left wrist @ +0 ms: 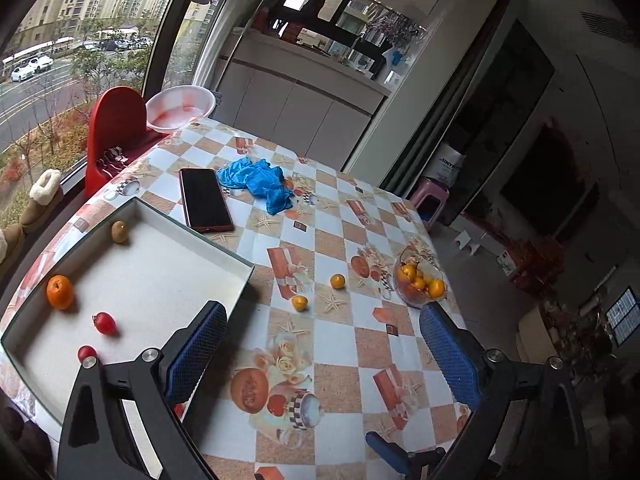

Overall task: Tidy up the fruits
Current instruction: 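Lift both open tools away from the tray and back over the table, then grasp a small orange with the left tool while the right grasps another small orange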

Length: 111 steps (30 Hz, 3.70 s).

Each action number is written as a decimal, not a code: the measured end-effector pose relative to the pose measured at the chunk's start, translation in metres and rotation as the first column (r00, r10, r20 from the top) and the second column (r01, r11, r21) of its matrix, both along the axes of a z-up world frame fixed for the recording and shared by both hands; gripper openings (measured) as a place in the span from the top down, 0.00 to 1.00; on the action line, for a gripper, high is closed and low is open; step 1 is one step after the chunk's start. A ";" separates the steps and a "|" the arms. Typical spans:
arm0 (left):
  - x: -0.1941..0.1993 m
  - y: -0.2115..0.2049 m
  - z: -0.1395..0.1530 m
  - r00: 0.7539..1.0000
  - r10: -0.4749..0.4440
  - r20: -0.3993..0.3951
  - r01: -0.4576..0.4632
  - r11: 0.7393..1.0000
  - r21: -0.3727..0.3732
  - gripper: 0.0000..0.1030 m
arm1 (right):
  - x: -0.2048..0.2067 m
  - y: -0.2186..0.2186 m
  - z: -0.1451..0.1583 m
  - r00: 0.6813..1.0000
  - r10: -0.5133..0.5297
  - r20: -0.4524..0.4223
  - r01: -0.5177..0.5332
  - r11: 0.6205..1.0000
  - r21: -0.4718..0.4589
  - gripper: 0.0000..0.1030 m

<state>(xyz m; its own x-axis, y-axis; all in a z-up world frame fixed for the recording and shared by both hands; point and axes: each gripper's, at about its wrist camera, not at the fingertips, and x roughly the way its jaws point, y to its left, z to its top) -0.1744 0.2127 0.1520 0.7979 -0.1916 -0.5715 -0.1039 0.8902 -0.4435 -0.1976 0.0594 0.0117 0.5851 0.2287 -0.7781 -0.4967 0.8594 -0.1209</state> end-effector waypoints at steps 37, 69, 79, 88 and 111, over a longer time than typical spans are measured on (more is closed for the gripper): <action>0.004 -0.067 0.020 0.997 -0.071 0.015 0.066 0.978 0.199 0.05 | -0.010 -0.025 -0.003 0.999 -0.003 -0.035 0.006 0.996 0.084 0.00; 0.158 -0.090 -0.135 0.924 -0.086 -0.373 0.268 0.842 0.469 0.25 | 0.117 -0.161 -0.050 0.925 -0.356 -0.135 0.364 0.930 0.046 0.00; 0.157 -0.088 -0.140 0.927 -0.163 -0.339 0.298 0.869 0.395 0.80 | 0.157 -0.139 -0.046 0.921 -0.313 -0.230 0.331 0.942 0.045 0.00; 0.112 -0.069 -0.140 0.934 -0.166 -0.316 0.272 0.904 0.329 0.81 | 0.219 -0.087 -0.045 0.938 -0.276 -0.208 0.296 0.952 0.072 0.03; 0.098 -0.064 -0.140 0.936 -0.173 -0.308 0.273 0.908 0.319 0.80 | 0.203 -0.086 -0.039 0.969 -0.202 -0.144 0.223 0.963 0.149 0.77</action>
